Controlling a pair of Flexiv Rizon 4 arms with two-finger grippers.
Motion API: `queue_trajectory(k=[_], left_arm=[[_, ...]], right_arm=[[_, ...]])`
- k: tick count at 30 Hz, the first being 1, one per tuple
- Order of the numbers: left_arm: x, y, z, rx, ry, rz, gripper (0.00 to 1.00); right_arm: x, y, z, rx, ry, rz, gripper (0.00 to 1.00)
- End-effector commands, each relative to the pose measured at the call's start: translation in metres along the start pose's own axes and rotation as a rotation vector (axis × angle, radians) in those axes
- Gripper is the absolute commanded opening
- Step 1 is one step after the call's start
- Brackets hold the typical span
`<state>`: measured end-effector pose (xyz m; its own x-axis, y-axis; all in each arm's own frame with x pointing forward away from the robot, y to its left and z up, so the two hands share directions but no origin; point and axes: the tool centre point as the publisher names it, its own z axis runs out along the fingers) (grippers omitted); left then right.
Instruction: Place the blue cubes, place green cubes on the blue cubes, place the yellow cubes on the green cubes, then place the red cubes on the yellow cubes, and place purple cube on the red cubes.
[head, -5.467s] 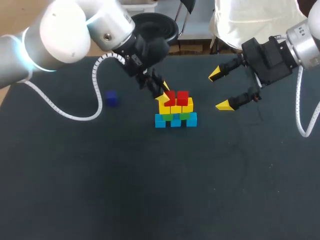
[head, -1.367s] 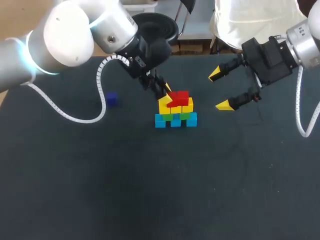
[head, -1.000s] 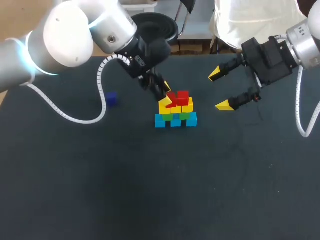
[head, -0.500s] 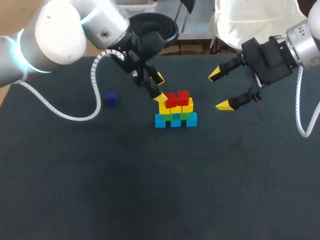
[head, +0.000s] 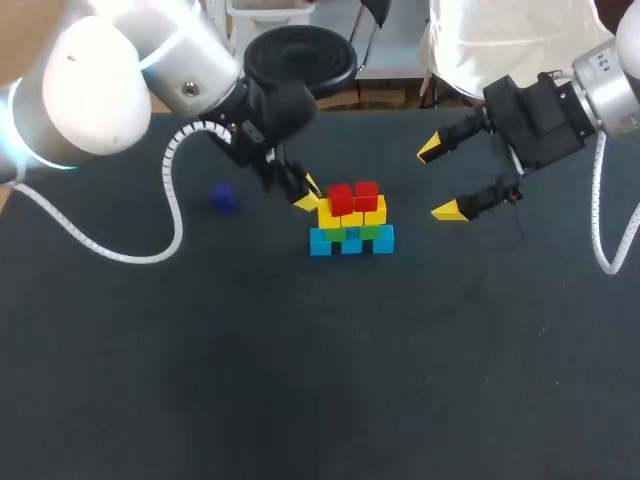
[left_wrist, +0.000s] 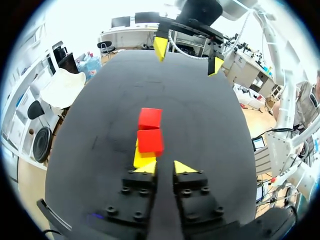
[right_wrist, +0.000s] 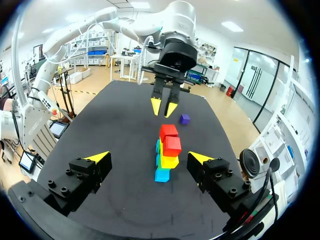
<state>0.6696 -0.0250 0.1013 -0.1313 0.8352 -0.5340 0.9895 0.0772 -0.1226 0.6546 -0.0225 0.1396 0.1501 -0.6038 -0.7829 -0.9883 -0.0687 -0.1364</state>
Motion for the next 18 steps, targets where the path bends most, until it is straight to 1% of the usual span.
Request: queue_trajectory(k=[1,18], left_arm=[[-0.0037,-0.0003,0.0063,0.004,0.007,0.003,0.0],[-0.0099,0.0058,0.014,0.014,0.015,-0.002,0.0]], right_arm=[[0.0004,-0.0002,0.0002,0.0,-0.002,-0.001,1.0],[0.0004,-0.0002,0.0002,0.0,-0.002,-0.001,1.0]])
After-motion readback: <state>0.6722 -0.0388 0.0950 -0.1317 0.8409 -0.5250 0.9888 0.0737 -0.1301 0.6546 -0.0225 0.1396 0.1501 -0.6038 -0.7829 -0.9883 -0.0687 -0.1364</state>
